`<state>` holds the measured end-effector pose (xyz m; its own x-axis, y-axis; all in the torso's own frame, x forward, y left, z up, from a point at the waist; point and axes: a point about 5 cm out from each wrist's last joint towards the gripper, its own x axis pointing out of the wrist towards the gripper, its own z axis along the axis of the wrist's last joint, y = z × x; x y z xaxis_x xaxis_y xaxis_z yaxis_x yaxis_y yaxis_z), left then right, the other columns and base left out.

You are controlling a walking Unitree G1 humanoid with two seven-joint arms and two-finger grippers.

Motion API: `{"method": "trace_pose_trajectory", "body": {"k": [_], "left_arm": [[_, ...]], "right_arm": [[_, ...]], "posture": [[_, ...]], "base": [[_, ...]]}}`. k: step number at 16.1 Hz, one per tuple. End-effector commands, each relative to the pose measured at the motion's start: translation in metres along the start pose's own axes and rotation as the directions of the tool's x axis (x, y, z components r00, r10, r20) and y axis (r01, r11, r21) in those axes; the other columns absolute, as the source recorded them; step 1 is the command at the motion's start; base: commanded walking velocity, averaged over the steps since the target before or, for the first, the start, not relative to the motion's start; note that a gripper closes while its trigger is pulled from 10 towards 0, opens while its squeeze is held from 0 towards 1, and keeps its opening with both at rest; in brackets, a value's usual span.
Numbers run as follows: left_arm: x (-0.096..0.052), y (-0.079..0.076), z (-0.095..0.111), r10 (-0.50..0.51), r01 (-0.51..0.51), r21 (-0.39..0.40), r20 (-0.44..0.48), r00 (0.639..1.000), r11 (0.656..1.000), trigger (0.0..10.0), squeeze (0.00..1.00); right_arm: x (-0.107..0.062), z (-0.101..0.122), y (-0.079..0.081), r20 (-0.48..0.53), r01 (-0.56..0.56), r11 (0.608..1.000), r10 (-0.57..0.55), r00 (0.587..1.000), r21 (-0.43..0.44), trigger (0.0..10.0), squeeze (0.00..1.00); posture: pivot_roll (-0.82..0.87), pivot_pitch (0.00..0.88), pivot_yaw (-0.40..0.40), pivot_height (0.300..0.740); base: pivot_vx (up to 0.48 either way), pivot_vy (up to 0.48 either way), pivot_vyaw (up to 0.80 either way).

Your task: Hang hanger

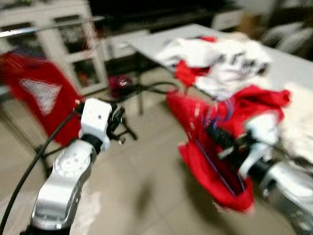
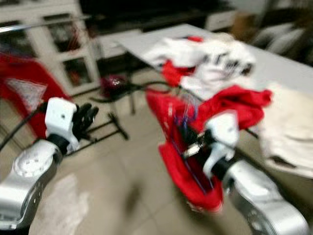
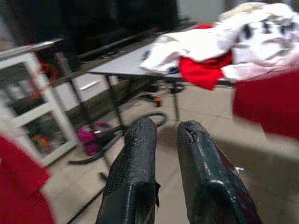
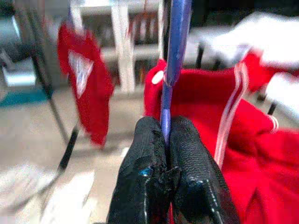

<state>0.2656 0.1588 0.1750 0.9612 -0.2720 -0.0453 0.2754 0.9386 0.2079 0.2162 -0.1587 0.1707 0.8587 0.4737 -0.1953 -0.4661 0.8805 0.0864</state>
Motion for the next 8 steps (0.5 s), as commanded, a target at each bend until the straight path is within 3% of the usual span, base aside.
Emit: {"method": "trace_pose_trajectory", "body": {"k": [1, 5, 7, 8], "left_arm": [[0.0, 0.003, -0.002, 0.019, -0.019, 0.007, -0.014, 1.0, 1.0, 10.0, 0.0], [-0.003, -0.007, -0.009, -0.012, 0.013, 0.008, -0.044, 0.999, 1.0, 10.0, 0.0], [-0.004, -0.009, -0.009, -0.016, 0.016, 0.008, -0.044, 0.999, 1.0, 10.0, 0.0], [-0.005, -0.008, -0.01, -0.007, 0.008, 0.011, -0.047, 0.999, 1.0, 10.0, 0.0]], "right_arm": [[0.002, 0.0, -0.005, 0.003, 0.051, 0.998, -0.051, 0.999, 0.039, 10.0, 0.0], [0.014, -0.022, 0.0, -0.091, 0.007, 0.996, 0.001, 0.996, 0.092, 10.0, 0.0], [0.014, -0.034, 0.006, -0.17, -0.052, 0.996, 0.064, 0.983, 0.074, 10.0, 0.0], [0.015, -0.036, 0.003, -0.166, -0.033, 0.998, 0.042, 0.985, 0.056, 10.0, 0.0]], "posture": [[0.02, 0.0, 0.039, 0.74], [0.02, 0.0, 0.018, 0.74], [0.03, 0.0, 0.011, 0.74], [0.03, 0.0, 0.005, 0.74]], "base": [[0.0, 0.0, 0.0], [0.0, 0.0, 0.0], [0.0, 0.0, 0.0], [0.0, 0.0, 0.0]]}}
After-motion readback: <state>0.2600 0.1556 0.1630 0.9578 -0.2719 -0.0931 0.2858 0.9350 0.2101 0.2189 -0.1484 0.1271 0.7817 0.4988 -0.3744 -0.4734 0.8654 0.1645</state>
